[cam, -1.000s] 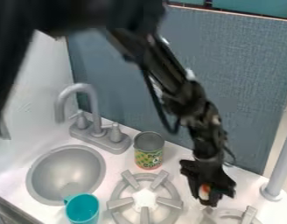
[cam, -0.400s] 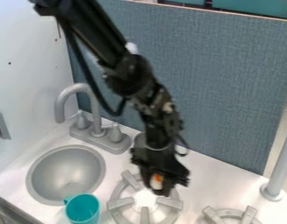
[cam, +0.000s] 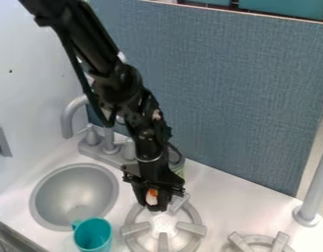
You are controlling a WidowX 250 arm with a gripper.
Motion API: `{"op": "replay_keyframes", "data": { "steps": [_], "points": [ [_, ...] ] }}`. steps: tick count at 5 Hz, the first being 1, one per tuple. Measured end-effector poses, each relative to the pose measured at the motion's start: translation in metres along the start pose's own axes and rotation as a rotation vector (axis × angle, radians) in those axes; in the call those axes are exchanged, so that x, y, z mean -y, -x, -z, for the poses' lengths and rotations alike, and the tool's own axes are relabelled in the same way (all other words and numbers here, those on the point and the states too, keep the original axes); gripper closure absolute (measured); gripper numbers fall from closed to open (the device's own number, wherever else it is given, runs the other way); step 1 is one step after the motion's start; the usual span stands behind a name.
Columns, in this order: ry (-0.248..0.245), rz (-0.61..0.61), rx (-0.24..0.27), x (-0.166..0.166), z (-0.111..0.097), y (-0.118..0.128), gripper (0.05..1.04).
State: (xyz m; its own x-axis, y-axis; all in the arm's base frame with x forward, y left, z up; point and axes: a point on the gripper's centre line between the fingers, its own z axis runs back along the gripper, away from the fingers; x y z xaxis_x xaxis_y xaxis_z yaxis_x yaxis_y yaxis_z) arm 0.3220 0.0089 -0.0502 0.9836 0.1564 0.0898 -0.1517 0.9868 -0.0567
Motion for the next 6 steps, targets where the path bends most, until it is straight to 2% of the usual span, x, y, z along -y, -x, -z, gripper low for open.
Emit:
{"op": "replay_keyframes", "data": {
  "steps": [1,2,3,4,5,6],
  "points": [
    [0.024,0.016,-0.084,0.002,0.021,-0.002,0.549],
    [0.056,0.018,-0.137,0.007,0.035,0.004,0.549],
    [0.076,0.005,-0.181,0.013,0.037,0.005,0.549],
    [0.005,-0.016,-0.235,0.018,0.039,0.005,0.549],
    [-0.033,-0.041,-0.272,0.016,0.042,0.001,0.498],
    [-0.077,-0.098,-0.267,0.01,0.042,0.002,0.199]
  ]
}}
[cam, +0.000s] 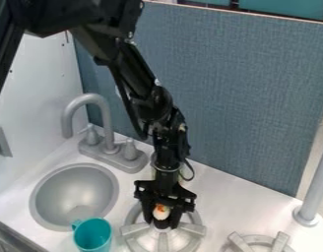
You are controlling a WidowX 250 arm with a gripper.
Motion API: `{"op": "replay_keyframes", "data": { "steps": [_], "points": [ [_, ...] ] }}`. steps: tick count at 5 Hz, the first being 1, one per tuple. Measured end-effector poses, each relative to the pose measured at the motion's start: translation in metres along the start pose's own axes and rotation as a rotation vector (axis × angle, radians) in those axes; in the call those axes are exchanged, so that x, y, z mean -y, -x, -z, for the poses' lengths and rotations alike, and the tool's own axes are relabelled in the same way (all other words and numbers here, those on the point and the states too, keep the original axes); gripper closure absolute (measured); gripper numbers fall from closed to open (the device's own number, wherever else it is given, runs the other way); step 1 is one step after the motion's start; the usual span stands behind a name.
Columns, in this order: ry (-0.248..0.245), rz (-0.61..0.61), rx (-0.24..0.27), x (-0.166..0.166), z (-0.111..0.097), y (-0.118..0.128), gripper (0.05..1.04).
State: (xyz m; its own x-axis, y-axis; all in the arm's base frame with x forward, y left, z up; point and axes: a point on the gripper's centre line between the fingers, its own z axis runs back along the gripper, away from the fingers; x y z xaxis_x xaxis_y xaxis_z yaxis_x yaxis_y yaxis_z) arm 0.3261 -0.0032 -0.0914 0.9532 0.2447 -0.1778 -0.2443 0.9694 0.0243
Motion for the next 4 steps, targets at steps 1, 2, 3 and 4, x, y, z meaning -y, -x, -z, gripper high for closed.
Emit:
{"op": "replay_keyframes", "data": {
  "steps": [1,2,3,4],
  "points": [
    [0.008,-0.009,0.023,0.001,-0.01,0.009,0.073],
    [0.002,0.009,0.129,0.006,-0.043,0.017,0.079],
    [-0.005,0.069,0.199,0.014,-0.089,0.051,0.081],
    [-0.08,0.179,0.165,0.036,-0.105,0.097,0.081]
  ]
}}
